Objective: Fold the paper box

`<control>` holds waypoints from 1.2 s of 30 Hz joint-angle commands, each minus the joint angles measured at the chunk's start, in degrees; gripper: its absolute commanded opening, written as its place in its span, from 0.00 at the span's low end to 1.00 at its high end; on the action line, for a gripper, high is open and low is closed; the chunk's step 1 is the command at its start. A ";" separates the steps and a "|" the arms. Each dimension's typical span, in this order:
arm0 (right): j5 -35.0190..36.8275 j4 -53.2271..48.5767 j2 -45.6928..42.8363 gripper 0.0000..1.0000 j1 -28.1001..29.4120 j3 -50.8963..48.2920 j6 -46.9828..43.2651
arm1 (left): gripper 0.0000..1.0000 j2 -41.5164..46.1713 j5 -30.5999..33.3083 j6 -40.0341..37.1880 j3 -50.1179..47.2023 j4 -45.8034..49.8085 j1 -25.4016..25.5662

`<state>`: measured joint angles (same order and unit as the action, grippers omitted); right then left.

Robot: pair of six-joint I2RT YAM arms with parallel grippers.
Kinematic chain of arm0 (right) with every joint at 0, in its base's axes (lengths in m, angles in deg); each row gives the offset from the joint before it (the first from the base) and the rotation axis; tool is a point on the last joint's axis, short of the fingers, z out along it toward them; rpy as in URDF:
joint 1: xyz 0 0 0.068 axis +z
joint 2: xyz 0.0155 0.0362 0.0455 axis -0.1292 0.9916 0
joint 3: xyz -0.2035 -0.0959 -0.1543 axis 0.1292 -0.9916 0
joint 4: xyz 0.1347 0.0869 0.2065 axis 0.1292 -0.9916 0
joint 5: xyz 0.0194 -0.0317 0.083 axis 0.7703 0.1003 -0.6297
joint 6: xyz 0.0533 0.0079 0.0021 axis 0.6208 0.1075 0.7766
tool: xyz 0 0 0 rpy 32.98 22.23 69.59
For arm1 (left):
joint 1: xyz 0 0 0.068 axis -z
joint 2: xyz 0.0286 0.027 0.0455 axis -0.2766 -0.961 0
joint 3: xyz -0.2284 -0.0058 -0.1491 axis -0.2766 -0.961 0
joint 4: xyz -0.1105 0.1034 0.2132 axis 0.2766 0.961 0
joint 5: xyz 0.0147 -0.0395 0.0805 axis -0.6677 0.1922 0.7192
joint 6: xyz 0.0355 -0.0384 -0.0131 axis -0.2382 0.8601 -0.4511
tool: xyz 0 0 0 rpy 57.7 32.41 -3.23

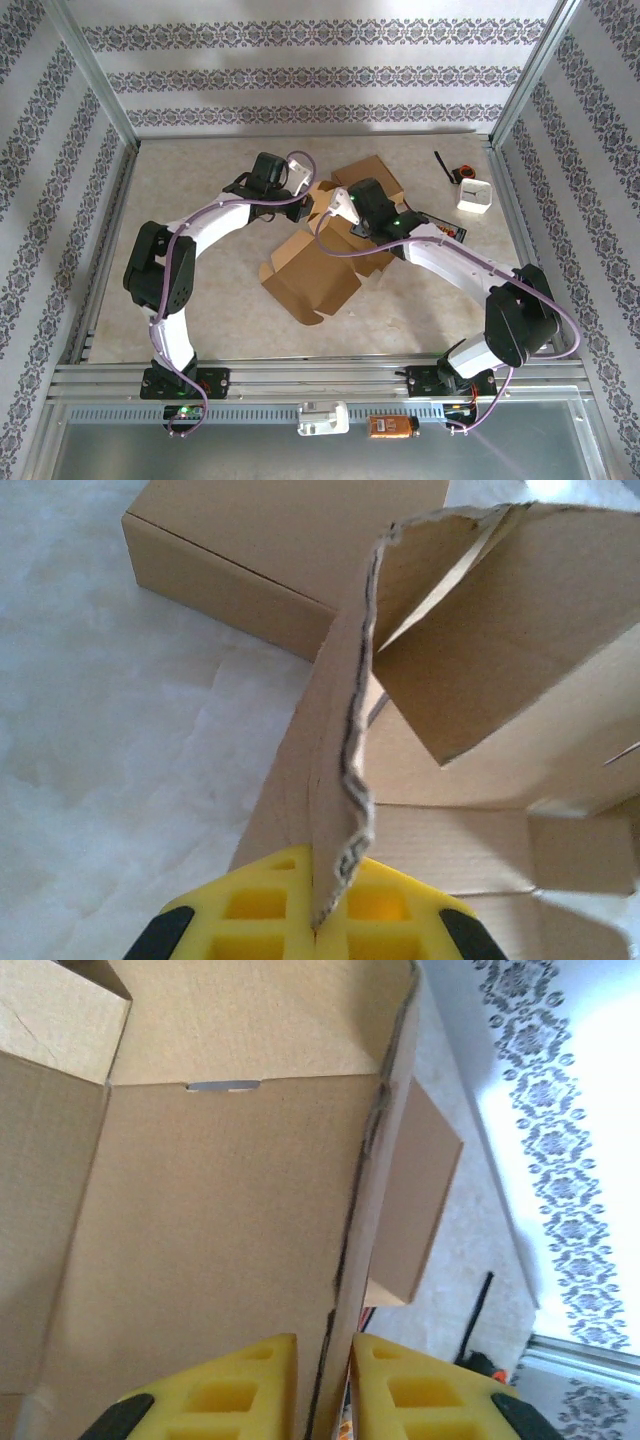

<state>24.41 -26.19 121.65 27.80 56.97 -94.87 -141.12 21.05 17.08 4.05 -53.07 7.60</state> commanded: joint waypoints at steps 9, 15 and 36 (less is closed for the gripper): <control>6.41 9.38 -1.80 0.18 1.95 -4.00 -4.57 | 0.00 1.85 0.36 20.39 -1.19 -4.53 3.78; 7.66 11.70 -1.93 0.19 2.56 -5.41 -5.21 | 0.01 3.18 -0.10 25.74 -4.75 -8.16 4.90; 10.00 33.47 -7.44 0.19 7.03 -22.70 -11.99 | 0.45 3.86 -2.31 40.36 -31.54 -50.03 11.77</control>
<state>35.14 3.88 115.40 33.83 36.29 -105.34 -138.23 18.28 58.91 -26.38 -100.09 18.36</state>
